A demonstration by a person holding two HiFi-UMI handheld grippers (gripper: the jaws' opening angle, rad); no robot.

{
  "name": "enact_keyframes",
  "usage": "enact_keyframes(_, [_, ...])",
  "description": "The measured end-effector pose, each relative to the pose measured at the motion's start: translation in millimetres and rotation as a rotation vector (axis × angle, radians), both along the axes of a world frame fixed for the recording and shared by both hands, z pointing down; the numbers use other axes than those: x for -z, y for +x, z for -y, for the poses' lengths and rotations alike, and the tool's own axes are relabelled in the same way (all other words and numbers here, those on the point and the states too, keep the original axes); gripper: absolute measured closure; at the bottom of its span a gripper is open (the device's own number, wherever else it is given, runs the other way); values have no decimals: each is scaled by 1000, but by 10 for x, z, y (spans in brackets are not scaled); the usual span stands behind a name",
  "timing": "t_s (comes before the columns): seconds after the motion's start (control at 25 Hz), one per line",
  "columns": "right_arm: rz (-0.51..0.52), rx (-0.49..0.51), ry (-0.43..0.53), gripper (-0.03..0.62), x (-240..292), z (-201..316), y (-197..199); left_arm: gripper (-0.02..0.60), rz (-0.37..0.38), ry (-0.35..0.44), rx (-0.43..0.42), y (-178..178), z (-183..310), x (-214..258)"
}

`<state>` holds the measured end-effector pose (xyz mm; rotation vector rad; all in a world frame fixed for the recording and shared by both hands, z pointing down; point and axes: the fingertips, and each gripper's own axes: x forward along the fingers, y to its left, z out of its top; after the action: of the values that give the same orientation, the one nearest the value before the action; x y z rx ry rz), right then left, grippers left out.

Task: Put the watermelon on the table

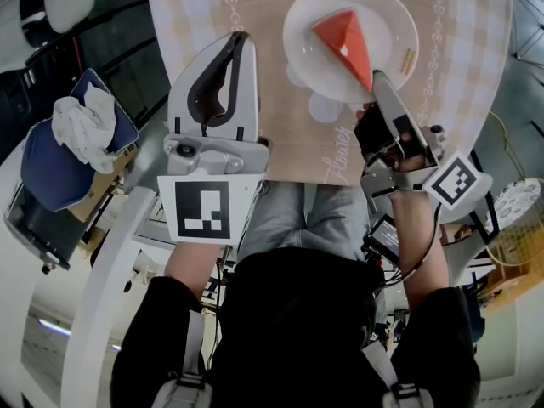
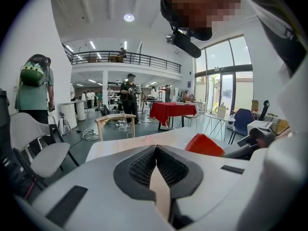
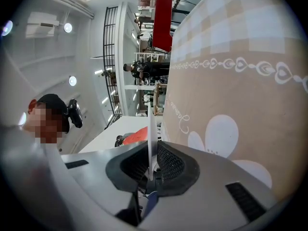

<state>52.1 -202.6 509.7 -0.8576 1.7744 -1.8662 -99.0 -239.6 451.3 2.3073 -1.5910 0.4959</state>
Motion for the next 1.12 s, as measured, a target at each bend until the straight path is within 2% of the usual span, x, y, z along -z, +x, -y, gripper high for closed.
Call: enact_keyframes(1.12, [-78,46,-73,549,-494,-53,-19,569,-8,-7,9,-41,78,-285])
